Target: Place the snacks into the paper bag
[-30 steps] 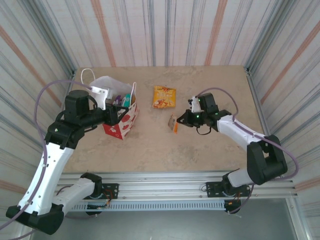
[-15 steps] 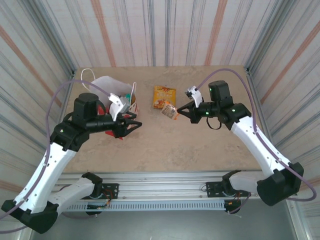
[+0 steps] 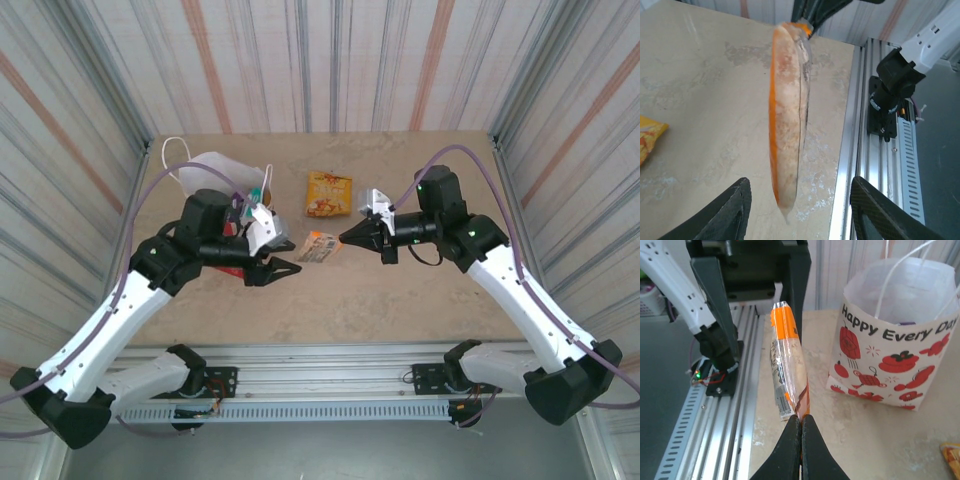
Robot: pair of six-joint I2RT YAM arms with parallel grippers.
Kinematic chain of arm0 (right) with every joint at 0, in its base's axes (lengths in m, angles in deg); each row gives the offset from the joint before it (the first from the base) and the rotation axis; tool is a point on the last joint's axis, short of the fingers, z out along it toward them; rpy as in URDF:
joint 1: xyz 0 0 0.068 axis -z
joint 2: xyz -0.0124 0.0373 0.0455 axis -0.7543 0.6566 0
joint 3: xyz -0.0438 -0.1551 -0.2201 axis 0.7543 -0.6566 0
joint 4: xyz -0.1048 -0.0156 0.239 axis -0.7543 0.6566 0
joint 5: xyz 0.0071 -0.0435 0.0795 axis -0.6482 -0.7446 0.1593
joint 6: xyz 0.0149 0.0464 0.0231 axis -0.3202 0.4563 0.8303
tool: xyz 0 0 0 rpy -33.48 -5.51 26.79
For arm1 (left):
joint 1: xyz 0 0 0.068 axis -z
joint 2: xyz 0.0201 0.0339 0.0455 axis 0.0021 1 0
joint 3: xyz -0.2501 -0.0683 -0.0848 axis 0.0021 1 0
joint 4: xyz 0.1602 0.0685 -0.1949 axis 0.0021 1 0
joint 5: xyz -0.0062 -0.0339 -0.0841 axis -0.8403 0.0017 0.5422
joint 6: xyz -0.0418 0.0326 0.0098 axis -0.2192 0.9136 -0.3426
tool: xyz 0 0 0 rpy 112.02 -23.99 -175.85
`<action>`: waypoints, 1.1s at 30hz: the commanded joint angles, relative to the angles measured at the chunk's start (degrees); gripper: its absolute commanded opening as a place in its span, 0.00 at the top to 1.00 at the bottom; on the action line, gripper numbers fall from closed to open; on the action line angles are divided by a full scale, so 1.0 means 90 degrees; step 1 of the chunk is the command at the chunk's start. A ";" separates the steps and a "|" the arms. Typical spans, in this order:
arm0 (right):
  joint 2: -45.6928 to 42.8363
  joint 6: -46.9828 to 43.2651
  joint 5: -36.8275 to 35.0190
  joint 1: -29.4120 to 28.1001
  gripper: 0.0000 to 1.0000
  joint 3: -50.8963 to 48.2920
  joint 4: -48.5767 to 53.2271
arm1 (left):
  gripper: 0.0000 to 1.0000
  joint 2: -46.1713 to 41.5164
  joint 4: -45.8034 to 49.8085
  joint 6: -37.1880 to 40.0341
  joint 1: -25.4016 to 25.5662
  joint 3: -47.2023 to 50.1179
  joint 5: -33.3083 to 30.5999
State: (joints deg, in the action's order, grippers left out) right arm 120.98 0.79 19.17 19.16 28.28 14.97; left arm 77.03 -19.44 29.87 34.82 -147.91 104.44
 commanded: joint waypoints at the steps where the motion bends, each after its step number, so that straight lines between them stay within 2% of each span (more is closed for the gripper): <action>1: 0.0012 0.0016 0.0313 -0.0096 1.00 0.0152 -0.0319 | 0.44 0.0086 -0.0231 0.0273 0.0128 -0.0076 0.0185; 5: 0.0033 0.0085 0.0372 -0.0149 1.00 0.0146 -0.0450 | 0.45 0.0101 -0.0747 0.0022 0.0151 0.0042 0.0167; 10: 0.0045 0.0221 0.0426 -0.0173 1.00 0.0075 -0.0662 | 0.56 0.0185 -0.1045 -0.0218 0.0189 0.0071 0.0327; 13: 0.0042 0.0291 0.0459 -0.0174 1.00 0.0036 -0.0786 | 0.64 0.0250 -0.1020 -0.0216 0.0263 0.0021 0.0436; 18: -0.0003 0.0292 0.0382 -0.0167 1.00 -0.0039 -0.0835 | 0.84 0.0253 -0.0968 -0.0294 0.0294 -0.0051 0.0252; 19: -0.0060 0.0285 0.0316 -0.0165 0.94 -0.0106 -0.0869 | 0.86 0.0230 -0.0960 -0.0308 0.0298 -0.0080 0.0161; 20: -0.0130 0.0235 0.0242 -0.0151 0.80 -0.0210 -0.0919 | 0.88 0.0214 -0.0960 -0.0347 0.0290 -0.0109 0.0037; 23: -0.0476 0.0049 0.0043 -0.0132 0.50 -0.0717 -0.1238 | 0.93 0.0107 -0.0986 -0.0435 0.0290 -0.0172 -0.0304; 25: -0.0717 0.0031 -0.0198 -0.0116 0.37 -0.1092 -0.1542 | 0.95 0.0044 -0.0993 -0.0451 0.0290 -0.0228 -0.0488; 28: -0.1111 0.0027 -0.0358 -0.0079 0.27 -0.1497 -0.1898 | 0.95 -0.0020 -0.0907 -0.0498 0.0290 -0.0363 -0.0813; 33: -0.1311 0.0263 0.0082 0.0148 0.25 -0.1708 -0.2095 | 0.95 0.0083 -0.0540 -0.1025 0.0122 -0.0990 -0.1352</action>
State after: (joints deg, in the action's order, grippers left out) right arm 110.27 1.88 18.09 19.42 13.61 -0.51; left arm 78.34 -25.99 24.19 36.81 -152.59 96.11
